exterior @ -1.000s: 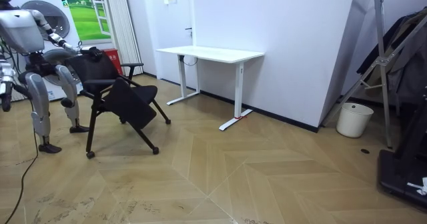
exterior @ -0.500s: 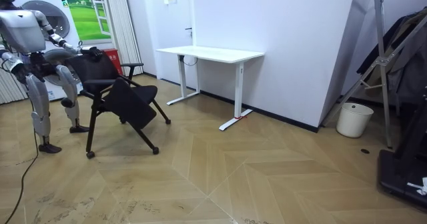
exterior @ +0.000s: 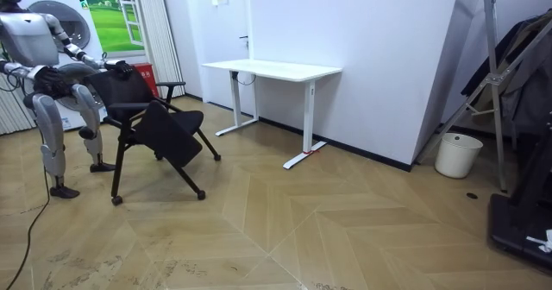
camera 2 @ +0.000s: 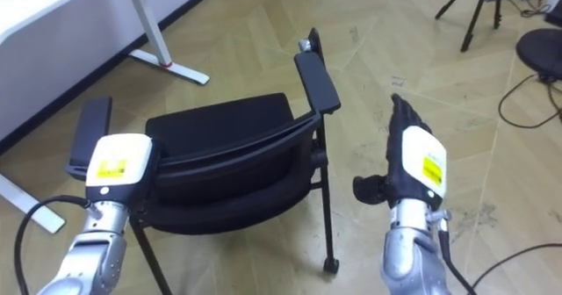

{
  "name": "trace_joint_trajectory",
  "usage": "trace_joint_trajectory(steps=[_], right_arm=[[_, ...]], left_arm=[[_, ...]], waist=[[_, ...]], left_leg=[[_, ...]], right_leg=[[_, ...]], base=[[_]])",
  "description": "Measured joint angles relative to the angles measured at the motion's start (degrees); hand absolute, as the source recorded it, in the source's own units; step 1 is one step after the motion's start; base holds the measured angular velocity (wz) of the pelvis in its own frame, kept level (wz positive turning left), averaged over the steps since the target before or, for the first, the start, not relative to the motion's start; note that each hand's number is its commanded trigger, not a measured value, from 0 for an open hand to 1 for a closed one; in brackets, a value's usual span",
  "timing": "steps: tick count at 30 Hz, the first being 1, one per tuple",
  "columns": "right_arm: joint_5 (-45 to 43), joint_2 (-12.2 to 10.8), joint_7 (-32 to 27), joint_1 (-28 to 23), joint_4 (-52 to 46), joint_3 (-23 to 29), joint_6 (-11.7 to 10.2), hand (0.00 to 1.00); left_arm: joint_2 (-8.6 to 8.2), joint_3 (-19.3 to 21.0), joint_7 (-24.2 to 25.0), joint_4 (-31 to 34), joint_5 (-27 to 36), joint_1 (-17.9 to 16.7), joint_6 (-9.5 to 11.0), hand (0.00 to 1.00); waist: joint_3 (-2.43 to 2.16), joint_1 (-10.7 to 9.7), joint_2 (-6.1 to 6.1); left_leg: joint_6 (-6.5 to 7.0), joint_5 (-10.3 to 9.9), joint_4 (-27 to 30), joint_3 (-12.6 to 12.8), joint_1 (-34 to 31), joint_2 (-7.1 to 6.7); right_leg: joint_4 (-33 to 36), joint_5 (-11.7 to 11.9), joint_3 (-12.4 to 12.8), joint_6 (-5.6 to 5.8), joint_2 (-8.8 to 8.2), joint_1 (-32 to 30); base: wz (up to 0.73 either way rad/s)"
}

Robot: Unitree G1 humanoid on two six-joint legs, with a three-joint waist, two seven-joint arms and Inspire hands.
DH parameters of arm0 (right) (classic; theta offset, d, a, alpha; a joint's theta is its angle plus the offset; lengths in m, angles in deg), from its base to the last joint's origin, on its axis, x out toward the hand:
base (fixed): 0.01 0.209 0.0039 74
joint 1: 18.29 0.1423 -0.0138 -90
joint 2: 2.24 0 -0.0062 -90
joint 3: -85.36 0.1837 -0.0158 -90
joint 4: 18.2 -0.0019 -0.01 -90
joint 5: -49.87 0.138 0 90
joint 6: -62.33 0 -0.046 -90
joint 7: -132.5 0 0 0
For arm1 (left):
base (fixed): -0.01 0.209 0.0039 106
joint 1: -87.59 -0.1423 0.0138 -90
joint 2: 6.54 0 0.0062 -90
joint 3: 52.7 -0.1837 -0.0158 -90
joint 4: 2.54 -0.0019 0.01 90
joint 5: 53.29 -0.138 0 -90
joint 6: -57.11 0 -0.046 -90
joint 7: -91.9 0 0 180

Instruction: Push chair

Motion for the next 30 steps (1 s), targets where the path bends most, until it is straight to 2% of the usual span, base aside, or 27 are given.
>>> trace_joint_trajectory(steps=[6, 13, 22, 23, 30], right_arm=[[-4.77, 0.97, 1.25, 1.82, -0.32, -1.51, -0.13, 0.00], [-11.04, 1.17, 2.38, 1.83, -0.34, -1.56, -0.12, 0.00], [-13.76, 1.25, 3.45, 1.85, -1.45, -2.18, -0.11, 0.00], [-14.04, 1.47, 4.18, 1.84, -1.45, -2.96, -0.11, 0.00], [-17.96, 1.61, 9.38, 1.84, -1.31, -5.64, -0.67, 0.00]], left_arm=[[0.84, -0.73, -0.01, 0.79, -0.08, 0.38, 0.30, 1.00], [1.09, -1.28, 0.00, 0.76, -0.70, 0.85, 0.31, 1.00], [0.96, -1.51, 0.32, 0.72, -1.10, 1.60, 0.34, 1.00], [0.96, -1.52, 0.32, 0.78, -1.15, 1.63, 0.50, 1.00], [0.77, -1.64, 0.33, 0.92, -2.47, 2.02, 1.67, 1.00]], waist=[[0.05, 0.88, -0.62], [-0.36, 1.46, -1.49], [-0.24, 1.71, -1.74], [-0.03, 1.79, -2.07], [0.22, 2.52, -2.49]], left_leg=[[0.00, 0.00, 0.00, -0.07, -0.02, 0.00], [0.00, 0.00, 0.00, -0.38, -0.05, 0.00], [0.01, 0.01, 0.07, -0.84, -0.56, 0.01], [0.02, 0.01, 0.07, -0.87, -0.66, 0.01], [0.05, 0.03, 0.17, -1.39, -1.07, 0.01]], right_leg=[[0.03, 0.00, -0.08, 0.00, 0.00, -0.03], [0.07, 0.00, -0.45, -0.01, 0.00, 0.09], [0.11, 0.01, -1.14, -0.01, 0.00, 0.28], [0.12, 0.01, -1.15, -0.01, -0.01, 0.29], [0.09, 0.01, -1.71, -0.02, -0.02, 0.15]], base=[[0.00], [0.01], [0.02], [0.00], [0.03]])
